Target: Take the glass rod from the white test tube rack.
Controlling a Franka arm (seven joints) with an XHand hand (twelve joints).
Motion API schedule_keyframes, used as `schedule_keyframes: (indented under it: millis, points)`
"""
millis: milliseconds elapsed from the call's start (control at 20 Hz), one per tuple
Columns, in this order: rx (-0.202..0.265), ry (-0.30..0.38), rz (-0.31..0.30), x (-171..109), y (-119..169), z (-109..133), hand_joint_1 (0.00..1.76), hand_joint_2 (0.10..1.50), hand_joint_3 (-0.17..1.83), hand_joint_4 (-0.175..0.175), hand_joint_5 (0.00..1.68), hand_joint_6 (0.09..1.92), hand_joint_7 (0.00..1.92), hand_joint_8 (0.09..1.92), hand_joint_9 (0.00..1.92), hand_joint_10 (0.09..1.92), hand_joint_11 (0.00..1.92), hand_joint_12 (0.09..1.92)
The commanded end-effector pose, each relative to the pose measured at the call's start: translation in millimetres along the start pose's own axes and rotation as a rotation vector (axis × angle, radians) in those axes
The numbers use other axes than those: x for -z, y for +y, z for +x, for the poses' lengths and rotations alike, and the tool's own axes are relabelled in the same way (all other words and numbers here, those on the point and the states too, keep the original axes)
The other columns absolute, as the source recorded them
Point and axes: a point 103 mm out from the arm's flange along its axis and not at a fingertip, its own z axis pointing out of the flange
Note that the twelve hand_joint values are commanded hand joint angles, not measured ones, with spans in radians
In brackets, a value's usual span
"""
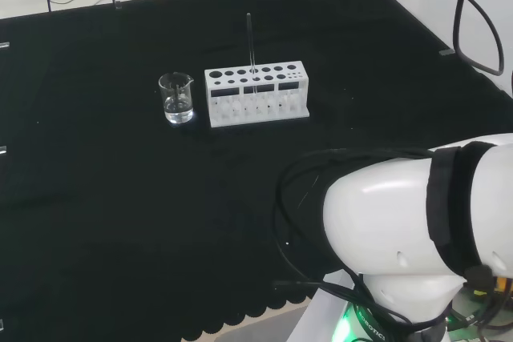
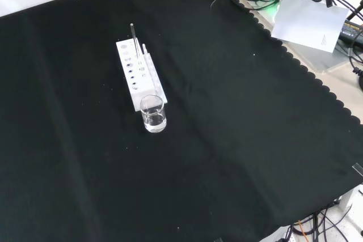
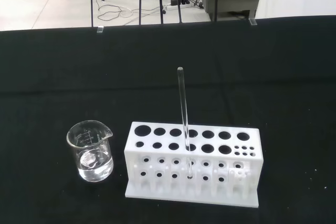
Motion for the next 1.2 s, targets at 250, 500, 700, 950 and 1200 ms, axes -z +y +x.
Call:
schedule_keyframes:
  millis: [250, 500, 700, 950, 1200]
  points:
    - [0.000, 0.012, 0.001, -2.4, 2.3, -1.8, 0.81, 0.70, 0.48, -0.046, 0.01, 0.09, 0.01, 0.09, 0.01, 0.09, 0.01, 0.22]
    - [0.004, 0.008, -0.005, -4.6, 5.2, -3.0, 0.79, 0.70, 0.49, -0.045, 0.00, 0.09, 0.00, 0.09, 0.00, 0.09, 0.00, 0.21]
    - [0.015, 0.010, 0.002, -10.9, 13.5, -1.9, 0.78, 0.69, 0.51, -0.044, 0.00, 0.09, 0.00, 0.09, 0.00, 0.09, 0.00, 0.38]
    - [0.023, 0.017, 0.007, -18.8, 33.3, -1.4, 0.77, 0.68, 0.53, -0.044, 0.00, 0.09, 0.00, 0.09, 0.01, 0.09, 0.00, 0.60]
    - [0.036, 0.024, 0.004, -22.8, 53.8, -0.9, 0.76, 0.68, 0.53, -0.043, 0.00, 0.09, 0.00, 0.09, 0.02, 0.09, 0.00, 0.65]
